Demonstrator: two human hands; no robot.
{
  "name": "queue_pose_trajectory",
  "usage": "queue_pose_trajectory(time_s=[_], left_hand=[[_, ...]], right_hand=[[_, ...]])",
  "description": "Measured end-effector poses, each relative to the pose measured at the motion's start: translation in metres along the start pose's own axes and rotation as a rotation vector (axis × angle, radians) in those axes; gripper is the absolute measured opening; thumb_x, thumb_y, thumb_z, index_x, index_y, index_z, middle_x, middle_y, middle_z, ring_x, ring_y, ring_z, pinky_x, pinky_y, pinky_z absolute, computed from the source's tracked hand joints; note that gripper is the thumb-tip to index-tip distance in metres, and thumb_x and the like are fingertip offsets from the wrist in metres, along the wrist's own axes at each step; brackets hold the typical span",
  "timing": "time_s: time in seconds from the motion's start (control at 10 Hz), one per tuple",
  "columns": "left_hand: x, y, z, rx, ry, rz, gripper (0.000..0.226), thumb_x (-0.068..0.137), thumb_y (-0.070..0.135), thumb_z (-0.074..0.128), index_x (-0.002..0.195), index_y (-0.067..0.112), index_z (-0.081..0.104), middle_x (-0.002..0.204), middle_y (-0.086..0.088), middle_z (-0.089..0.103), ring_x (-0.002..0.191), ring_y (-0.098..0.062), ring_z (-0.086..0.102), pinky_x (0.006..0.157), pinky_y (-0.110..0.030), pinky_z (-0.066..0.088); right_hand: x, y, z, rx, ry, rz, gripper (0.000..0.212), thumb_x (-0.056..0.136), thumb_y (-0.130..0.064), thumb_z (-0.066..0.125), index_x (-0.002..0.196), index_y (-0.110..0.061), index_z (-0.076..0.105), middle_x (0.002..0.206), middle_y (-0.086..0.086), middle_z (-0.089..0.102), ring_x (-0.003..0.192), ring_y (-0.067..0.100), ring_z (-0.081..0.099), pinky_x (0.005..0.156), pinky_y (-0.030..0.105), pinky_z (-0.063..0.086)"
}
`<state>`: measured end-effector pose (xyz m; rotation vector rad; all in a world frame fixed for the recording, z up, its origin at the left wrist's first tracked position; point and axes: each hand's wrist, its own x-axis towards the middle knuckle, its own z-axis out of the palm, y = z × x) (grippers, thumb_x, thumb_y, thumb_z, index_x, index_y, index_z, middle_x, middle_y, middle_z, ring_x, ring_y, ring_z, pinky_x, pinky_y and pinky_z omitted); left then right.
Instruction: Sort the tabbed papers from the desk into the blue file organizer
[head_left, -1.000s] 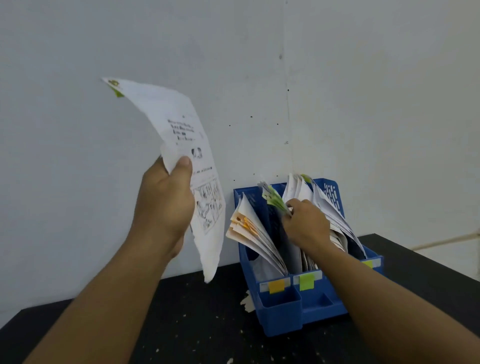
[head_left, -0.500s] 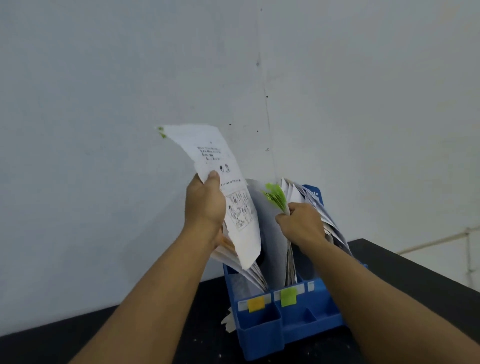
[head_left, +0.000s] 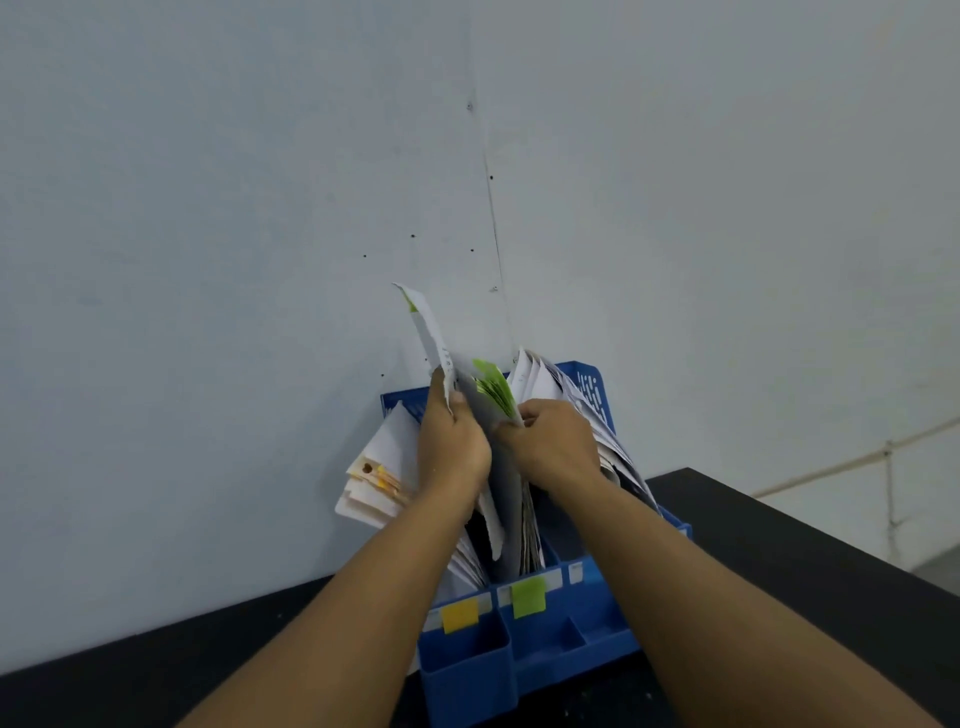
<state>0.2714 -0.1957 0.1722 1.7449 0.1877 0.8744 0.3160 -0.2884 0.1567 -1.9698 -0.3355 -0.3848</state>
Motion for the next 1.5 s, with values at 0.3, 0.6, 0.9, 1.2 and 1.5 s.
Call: queue_pose_trajectory(time_s=[0.3,0.6,0.9,1.2,1.5], left_hand=[[-0.014,-0.045,0.018,0.073,-0.06,-0.047,0.045,0.104,0.024,0.035,0.149,0.023,0.032,0.135,-0.007,0.055,0.117,-0.023,0.056,0.091,-0.03,0.044],[-0.031,-0.057,0.025,0.027,-0.252,-0.236,0.041,0.099,0.03,0.04,0.139,0.034,0.04,0.122,0.002,0.062,0.105,-0.019,0.062,0.092,-0.041,0.053],[-0.013,-0.062,0.02,0.048,-0.326,-0.349,0.052,0.085,0.046,0.043,0.135,0.035,0.045,0.108,-0.001,0.068,0.092,-0.02,0.067,0.082,-0.041,0.058],[-0.086,-0.042,-0.043,-0.029,-0.284,-0.299,0.033,0.082,0.009,0.061,0.104,0.033,0.063,0.093,0.008,0.072,0.086,-0.014,0.068,0.08,-0.037,0.059],[-0.135,-0.089,-0.12,0.255,-0.149,-0.143,0.019,0.089,0.014,0.064,0.095,0.032,0.068,0.09,0.014,0.07,0.082,0.004,0.064,0.07,-0.011,0.052]], right_hand=[[0.002,0.001,0.0,0.03,0.007,0.013,0.024,0.081,-0.045,0.069,0.081,-0.021,0.072,0.076,-0.003,0.071,0.076,0.021,0.066,0.071,0.037,0.056],[0.003,0.003,0.005,0.0,0.041,0.007,0.028,0.082,-0.052,0.067,0.083,-0.024,0.071,0.079,-0.005,0.071,0.079,0.018,0.066,0.072,0.036,0.057],[0.0,0.0,0.011,-0.019,0.011,0.003,0.047,0.077,-0.069,0.064,0.092,-0.024,0.071,0.084,-0.004,0.072,0.083,0.018,0.066,0.075,0.039,0.057],[-0.034,0.0,0.018,-0.114,-0.119,-0.133,0.071,0.073,-0.06,0.076,0.132,-0.026,0.057,0.122,0.0,0.055,0.108,0.016,0.057,0.089,0.034,0.049],[-0.095,0.02,0.046,-0.202,-0.064,-0.324,0.071,0.08,-0.055,0.072,0.14,-0.025,0.048,0.139,0.002,0.039,0.129,0.022,0.036,0.105,0.037,0.041]])
